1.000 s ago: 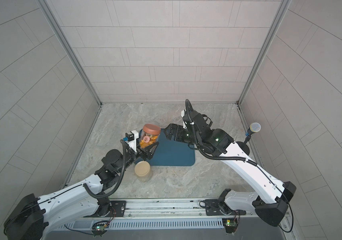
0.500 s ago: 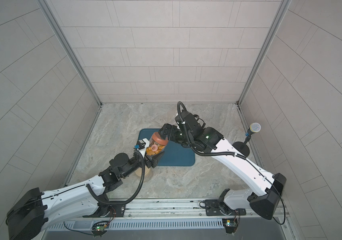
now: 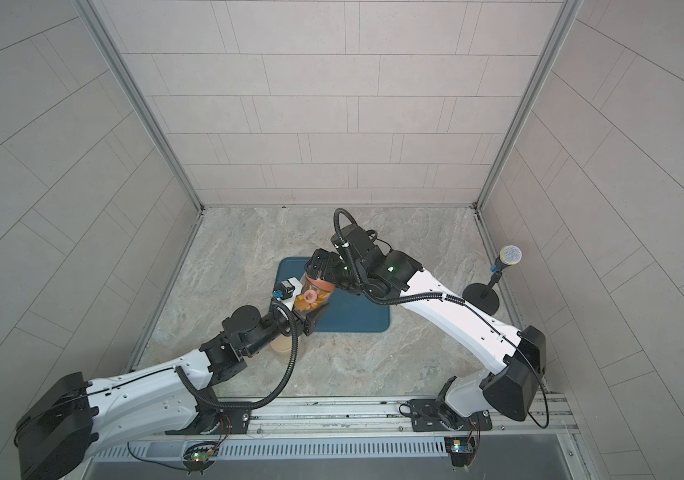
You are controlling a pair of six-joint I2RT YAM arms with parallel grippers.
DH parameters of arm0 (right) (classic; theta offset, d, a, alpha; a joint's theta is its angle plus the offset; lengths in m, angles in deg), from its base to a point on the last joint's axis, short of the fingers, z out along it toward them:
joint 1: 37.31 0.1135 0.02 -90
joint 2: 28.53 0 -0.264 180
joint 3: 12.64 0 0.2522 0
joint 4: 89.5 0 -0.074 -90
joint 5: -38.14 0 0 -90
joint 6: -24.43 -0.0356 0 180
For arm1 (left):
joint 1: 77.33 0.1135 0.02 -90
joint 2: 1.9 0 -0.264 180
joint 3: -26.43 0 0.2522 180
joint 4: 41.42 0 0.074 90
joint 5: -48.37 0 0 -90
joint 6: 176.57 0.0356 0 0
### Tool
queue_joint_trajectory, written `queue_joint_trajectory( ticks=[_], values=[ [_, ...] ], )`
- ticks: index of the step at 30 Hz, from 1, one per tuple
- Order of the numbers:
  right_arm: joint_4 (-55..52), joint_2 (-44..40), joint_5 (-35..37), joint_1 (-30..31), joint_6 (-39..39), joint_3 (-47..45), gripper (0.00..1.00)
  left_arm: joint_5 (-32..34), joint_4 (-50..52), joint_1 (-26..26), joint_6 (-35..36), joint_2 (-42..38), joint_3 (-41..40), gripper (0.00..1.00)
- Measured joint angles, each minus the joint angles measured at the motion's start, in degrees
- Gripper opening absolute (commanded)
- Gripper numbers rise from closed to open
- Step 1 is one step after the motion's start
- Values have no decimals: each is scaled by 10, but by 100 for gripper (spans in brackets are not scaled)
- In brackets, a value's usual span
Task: Pour the cookies out of the jar
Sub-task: Unscrew the lid from the jar.
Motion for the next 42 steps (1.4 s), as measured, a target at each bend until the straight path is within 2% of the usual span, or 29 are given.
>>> queue_joint_trajectory(
  ticks=[6, 11, 16, 22, 29, 30, 32, 36, 40, 42],
  values=[
    [5, 2, 0, 3, -8, 0, 98, 5, 0, -3, 0, 0, 0, 0],
    [14, 2, 3, 3, -13, -7, 90, 12, -1, -4, -2, 0, 0, 0],
    [31, 2, 1, 4, -13, -15, 96, 17, -2, -4, -9, 0, 0, 0],
    [34, 2, 1, 7, -10, -16, 95, 16, -5, -4, -13, 0, 0, 0],
    [43, 2, 3, 7, -4, -20, 71, 21, -7, -4, -16, 0, 0, 0],
    [49, 2, 3, 7, -4, -24, 66, 23, -6, -4, -17, 0, 0, 0],
    [65, 2, 2, 7, -5, -35, 48, 28, -1, -3, -21, 0, 0, 0],
    [119, -2, -5, 4, -3, -69, 27, 34, 13, 0, -47, -2, 0, 0],
    [160, -10, -17, -1, 13, -96, 10, -1, 21, 15, -96, -4, 0, 0],
    [172, -17, -33, -7, 28, -104, 7, -39, 16, 28, -133, -7, 0, 0]
  ],
)
